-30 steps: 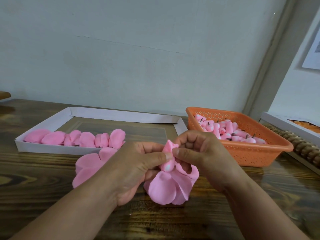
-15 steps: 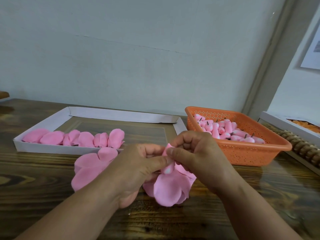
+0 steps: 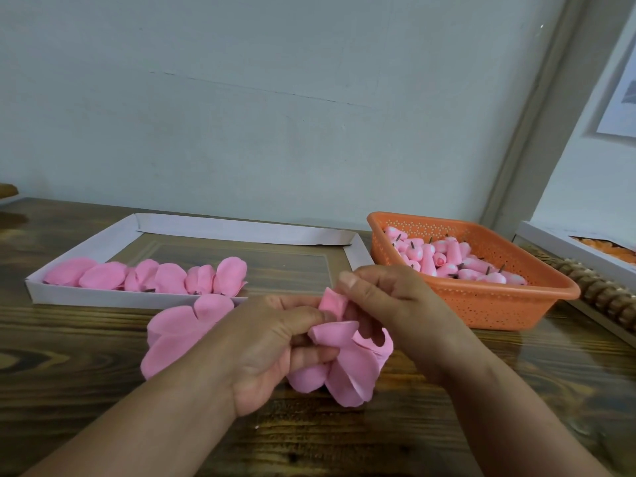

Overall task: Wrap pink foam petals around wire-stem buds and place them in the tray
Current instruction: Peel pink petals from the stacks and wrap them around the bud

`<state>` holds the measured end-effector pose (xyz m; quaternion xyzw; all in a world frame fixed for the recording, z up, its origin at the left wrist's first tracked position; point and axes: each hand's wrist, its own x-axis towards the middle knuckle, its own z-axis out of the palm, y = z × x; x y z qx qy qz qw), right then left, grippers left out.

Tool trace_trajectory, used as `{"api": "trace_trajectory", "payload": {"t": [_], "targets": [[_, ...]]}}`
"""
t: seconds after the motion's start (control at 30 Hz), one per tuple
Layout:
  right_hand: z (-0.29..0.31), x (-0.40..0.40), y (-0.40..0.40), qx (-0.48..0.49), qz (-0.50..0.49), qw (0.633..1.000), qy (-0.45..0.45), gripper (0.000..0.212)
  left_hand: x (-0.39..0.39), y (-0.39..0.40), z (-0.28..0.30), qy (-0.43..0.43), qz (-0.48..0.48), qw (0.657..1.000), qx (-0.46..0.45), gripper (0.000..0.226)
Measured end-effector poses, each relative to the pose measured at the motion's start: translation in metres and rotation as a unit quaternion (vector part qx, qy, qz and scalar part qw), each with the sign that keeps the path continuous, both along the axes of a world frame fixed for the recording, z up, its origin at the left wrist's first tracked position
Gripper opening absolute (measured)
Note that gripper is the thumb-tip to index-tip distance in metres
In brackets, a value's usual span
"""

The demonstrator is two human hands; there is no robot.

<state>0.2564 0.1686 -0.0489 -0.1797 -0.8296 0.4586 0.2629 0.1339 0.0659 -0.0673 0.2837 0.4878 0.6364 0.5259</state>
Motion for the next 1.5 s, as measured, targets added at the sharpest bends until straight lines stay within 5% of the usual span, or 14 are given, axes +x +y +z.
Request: {"api": "trace_trajectory", "payload": {"t": [0.07,0.17,0.43,0.7,1.13,1.5], "targets": [[0.002,0.001,0.002,-0.018,-0.009,1.0,0.018,0.048,-0.002,0.001,0.0,-0.012,0.005,1.0,0.004,0.032],[0.006,0.007,0.004,-0.006,-0.035,0.996,0.082,0.034,-0.006,0.001,0.003,-0.024,0.004,1.0,0.014,0.023],[0.003,0.004,-0.009,0.253,0.036,0.966,0.027,0.024,-0.006,-0.001,0.006,-0.052,0.018,0.998,0.033,0.013],[0.001,0.003,-0.011,0.211,-0.007,0.976,0.053,0.013,-0.005,-0.002,0.01,-0.066,0.022,0.996,0.053,0.035],[-0.002,-0.002,-0.014,0.239,0.006,0.967,0.09,0.008,-0.005,-0.003,0.008,-0.045,0.009,0.998,0.051,0.032],[-0.006,-0.006,-0.018,0.222,-0.046,0.971,0.081,0.028,-0.007,-0.004,0.006,0.004,0.004,0.999,0.048,0.025]]}}
